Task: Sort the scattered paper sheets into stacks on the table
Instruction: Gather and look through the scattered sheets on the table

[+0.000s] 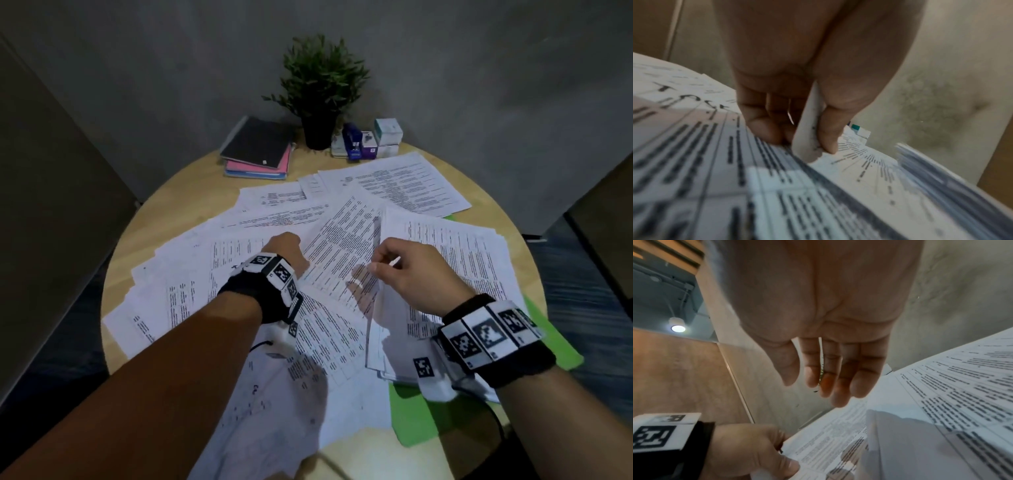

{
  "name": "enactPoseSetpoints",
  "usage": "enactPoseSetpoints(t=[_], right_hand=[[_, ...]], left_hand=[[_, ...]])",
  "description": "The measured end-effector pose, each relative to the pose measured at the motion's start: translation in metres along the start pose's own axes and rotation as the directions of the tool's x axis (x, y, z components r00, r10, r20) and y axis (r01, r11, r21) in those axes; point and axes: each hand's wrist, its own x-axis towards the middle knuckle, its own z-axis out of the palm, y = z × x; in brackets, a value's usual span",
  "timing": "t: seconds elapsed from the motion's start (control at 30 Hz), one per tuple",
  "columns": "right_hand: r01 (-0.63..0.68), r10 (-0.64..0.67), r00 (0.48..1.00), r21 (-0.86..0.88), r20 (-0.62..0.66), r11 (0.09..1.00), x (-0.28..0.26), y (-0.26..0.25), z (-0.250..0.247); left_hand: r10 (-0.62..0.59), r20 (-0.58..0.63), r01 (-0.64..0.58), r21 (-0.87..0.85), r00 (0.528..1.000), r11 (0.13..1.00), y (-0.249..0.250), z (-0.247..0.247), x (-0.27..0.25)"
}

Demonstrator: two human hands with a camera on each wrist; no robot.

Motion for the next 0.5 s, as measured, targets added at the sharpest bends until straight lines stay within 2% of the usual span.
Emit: enactPoseSetpoints(t=[0.17,0.27,0.3,0.37,0.43,0.5], right_hand=[[-0.018,0.021,0.999,0.059,-0.037,0.998,0.012,-0.003,0.001],[-0.032,0.041,0.997,0.14,-0.066,0.99,0.017,-0.006,0.002],[-0.052,0.067,0.995,0.175,-0.078,0.983,0.018,-0.008,0.002],[-0.081,0.109,0.989,0.256,-0.096,0.963,0.019,-0.012,0.003],[-0.097,0.134,0.988,0.372,-0.073,0.923,0.017,-0.017,0.002],[-0.077,0.115,0.992,0.468,-0.054,0.88,0.013,-0.019,0.001]], left_hand=[[0.02,-0.128,-0.053,-0.26,0.992,0.964,-0.012,-0.033,-0.024],[-0.018,-0.301,-0.104,-0.385,0.953,0.917,-0.031,-0.059,-0.045],[-0.029,-0.351,-0.138,-0.44,0.936,0.887,-0.038,-0.065,-0.051],[-0.072,-0.399,-0.201,-0.602,0.914,0.773,-0.05,-0.071,-0.065],[-0.123,-0.41,-0.234,-0.713,0.904,0.661,-0.052,-0.068,-0.078],[-0.156,-0.37,-0.215,-0.78,0.916,0.588,-0.046,-0.057,-0.09]])
